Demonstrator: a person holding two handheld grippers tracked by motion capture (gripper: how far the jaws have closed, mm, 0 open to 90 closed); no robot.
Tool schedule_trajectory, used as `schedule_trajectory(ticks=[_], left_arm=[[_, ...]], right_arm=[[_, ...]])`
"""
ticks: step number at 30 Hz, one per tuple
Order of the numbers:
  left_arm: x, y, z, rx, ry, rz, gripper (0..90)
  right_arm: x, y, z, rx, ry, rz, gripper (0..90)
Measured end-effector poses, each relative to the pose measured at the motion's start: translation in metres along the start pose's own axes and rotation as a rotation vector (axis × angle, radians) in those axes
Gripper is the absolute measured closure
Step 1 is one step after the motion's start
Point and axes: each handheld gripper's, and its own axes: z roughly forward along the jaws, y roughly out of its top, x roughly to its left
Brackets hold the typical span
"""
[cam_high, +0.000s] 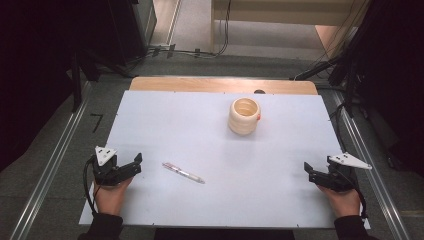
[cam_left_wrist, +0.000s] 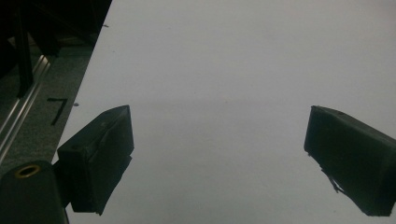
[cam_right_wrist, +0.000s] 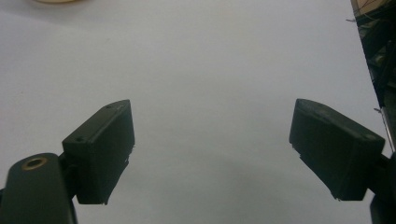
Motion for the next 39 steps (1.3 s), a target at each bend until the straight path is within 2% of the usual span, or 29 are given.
schedule_trajectory(ticks=[17, 39], left_arm=[[0.0, 0.0, 0.0, 0.001, 0.004, -0.003, 9.1], [0.0, 0.0, 0.001, 0.008, 0.001, 0.003, 9.1]], right_arm=[[0.007, 0.001, 0.0, -0.006, 0.018, -0.02, 12.5], [0.03, 0.006, 0.004, -0.002, 0.066, -0.069, 12.5]])
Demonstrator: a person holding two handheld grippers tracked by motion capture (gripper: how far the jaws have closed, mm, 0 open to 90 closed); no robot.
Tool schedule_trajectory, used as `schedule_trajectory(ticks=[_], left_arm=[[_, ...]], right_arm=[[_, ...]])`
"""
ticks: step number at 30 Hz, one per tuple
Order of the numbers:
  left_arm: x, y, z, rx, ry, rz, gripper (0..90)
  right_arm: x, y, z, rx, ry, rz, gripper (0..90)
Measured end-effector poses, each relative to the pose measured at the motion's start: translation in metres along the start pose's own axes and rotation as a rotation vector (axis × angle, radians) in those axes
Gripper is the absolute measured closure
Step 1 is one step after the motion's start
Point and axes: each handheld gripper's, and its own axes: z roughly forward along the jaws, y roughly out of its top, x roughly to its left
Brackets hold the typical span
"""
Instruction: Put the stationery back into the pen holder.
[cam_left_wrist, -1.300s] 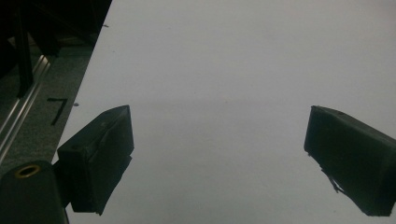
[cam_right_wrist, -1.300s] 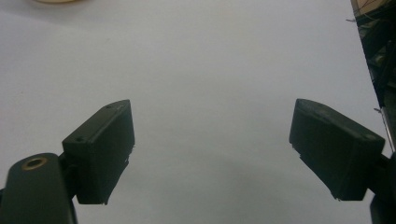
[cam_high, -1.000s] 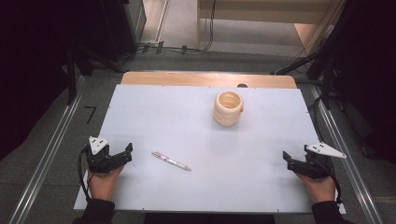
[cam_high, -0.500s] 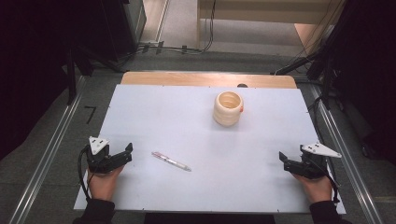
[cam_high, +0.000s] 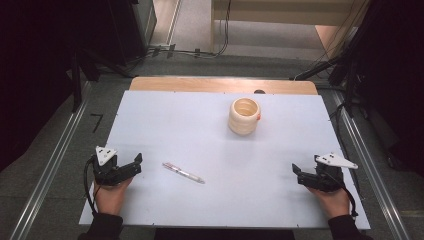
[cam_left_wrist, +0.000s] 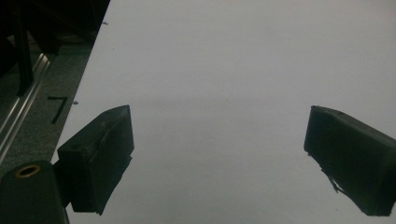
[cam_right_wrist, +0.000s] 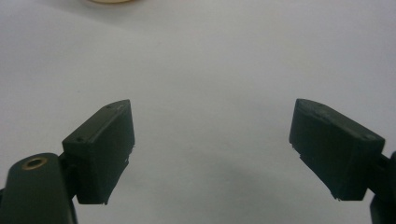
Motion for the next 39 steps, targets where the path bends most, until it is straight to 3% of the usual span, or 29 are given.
schedule_trajectory(ticks=[24, 39], left_arm=[[0.0, -0.001, 0.001, 0.004, -0.003, -0.001, 9.1], [-0.001, 0.0, 0.001, 0.001, 0.0, -0.001, 9.2]], right_arm=[[0.026, 0.008, 0.006, -0.009, 0.079, -0.044, 12.5], [0.056, 0.016, 0.014, -0.011, 0.151, -0.1, 12.5]])
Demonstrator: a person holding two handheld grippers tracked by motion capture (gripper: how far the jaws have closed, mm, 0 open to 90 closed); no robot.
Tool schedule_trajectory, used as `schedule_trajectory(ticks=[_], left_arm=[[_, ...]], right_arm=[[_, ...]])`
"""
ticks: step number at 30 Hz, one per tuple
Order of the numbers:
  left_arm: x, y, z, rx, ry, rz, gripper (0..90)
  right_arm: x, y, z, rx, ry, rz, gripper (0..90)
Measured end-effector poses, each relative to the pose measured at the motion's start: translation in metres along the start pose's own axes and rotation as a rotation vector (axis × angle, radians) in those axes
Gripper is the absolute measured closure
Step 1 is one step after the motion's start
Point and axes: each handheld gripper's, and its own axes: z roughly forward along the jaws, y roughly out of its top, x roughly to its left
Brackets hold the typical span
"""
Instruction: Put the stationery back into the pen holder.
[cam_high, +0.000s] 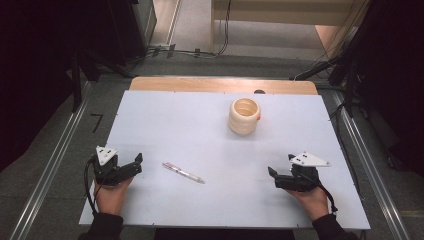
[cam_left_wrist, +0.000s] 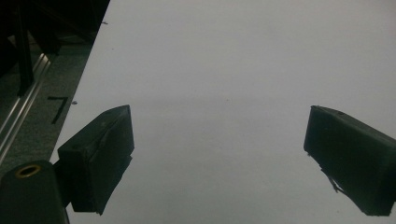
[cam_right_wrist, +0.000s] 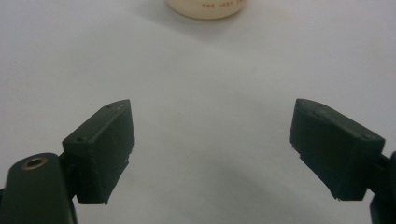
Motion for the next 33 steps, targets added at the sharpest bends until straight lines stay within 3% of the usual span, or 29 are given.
schedule_trajectory(ticks=[33], left_arm=[[0.0, -0.001, 0.002, 0.004, -0.001, 0.0, 9.3]], right_arm=[[0.055, 0.018, 0.029, 0.009, 0.123, -0.066, 12.7]])
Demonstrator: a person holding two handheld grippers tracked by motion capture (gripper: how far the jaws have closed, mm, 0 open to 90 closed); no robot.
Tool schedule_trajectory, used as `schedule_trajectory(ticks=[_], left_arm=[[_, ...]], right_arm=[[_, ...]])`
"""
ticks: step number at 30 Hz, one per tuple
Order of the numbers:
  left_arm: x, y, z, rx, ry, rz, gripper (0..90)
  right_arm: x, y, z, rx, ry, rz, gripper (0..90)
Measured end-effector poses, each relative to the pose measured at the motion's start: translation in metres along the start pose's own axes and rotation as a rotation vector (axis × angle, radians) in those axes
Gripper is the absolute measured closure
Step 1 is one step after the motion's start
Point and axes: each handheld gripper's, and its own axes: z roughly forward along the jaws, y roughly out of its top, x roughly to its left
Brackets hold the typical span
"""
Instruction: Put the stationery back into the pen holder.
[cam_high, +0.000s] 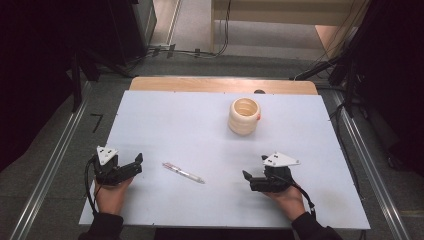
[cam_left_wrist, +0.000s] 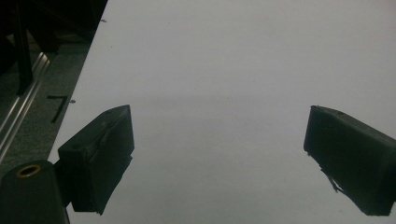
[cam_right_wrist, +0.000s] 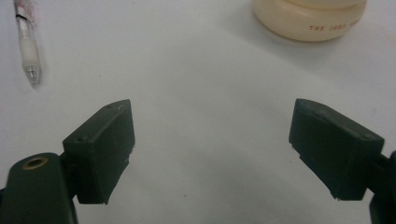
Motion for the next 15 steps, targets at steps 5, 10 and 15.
schedule_trajectory(ticks=[5, 10, 15], left_arm=[[0.0, 0.0, 0.0, 0.003, 0.0, 0.006, 9.3], [0.0, 0.0, 0.0, 0.002, 0.002, 0.004, 9.3], [0.0, 0.0, 0.0, 0.003, 0.003, 0.006, 9.3]], right_arm=[[0.006, 0.002, 0.004, 0.001, 0.01, -0.011, 12.8], [0.013, 0.004, 0.009, 0.004, 0.021, -0.026, 13.0], [0.019, 0.006, 0.013, 0.004, 0.031, -0.037, 13.1]])
